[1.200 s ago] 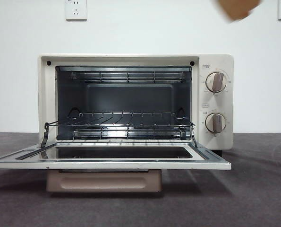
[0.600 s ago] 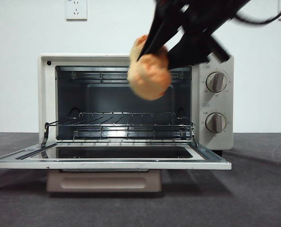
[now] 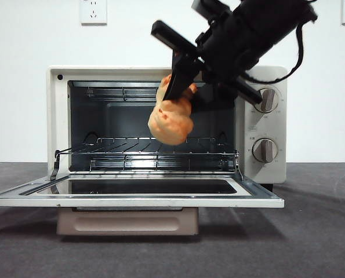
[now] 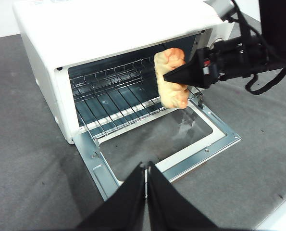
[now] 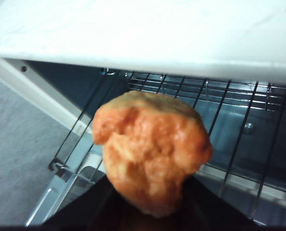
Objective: The left arm flap open the oven, the right arm pick bread and place it into oven, the left arm flap close the oven
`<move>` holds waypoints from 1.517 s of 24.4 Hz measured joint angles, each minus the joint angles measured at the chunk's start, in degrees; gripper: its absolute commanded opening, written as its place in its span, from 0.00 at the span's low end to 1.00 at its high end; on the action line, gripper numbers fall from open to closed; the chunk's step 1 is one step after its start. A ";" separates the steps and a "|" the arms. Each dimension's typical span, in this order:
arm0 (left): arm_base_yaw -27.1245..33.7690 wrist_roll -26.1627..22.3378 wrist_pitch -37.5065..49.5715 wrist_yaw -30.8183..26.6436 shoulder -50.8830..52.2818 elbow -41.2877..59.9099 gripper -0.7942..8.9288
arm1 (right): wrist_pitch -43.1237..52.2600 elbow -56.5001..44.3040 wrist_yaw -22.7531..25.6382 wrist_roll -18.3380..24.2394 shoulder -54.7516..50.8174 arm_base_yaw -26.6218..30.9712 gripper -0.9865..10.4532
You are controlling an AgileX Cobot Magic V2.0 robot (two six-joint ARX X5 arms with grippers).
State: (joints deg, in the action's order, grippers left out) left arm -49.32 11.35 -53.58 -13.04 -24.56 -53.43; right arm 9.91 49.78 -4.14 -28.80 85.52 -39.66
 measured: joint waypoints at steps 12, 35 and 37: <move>0.00 -0.13 -0.02 -0.04 0.00 0.00 0.09 | 4.68 0.00 6.54 -0.26 2.95 0.02 0.20; 0.00 -1.33 -0.04 -0.09 0.00 0.00 0.09 | 4.50 0.00 10.29 -1.46 3.02 0.09 0.46; 0.00 -1.33 -0.04 -0.09 0.00 0.00 0.09 | 4.42 0.00 9.70 -1.77 3.02 0.09 0.46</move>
State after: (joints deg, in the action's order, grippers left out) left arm -49.32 10.02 -53.63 -13.13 -24.56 -53.43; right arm 14.33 49.78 5.56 -30.57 88.53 -39.57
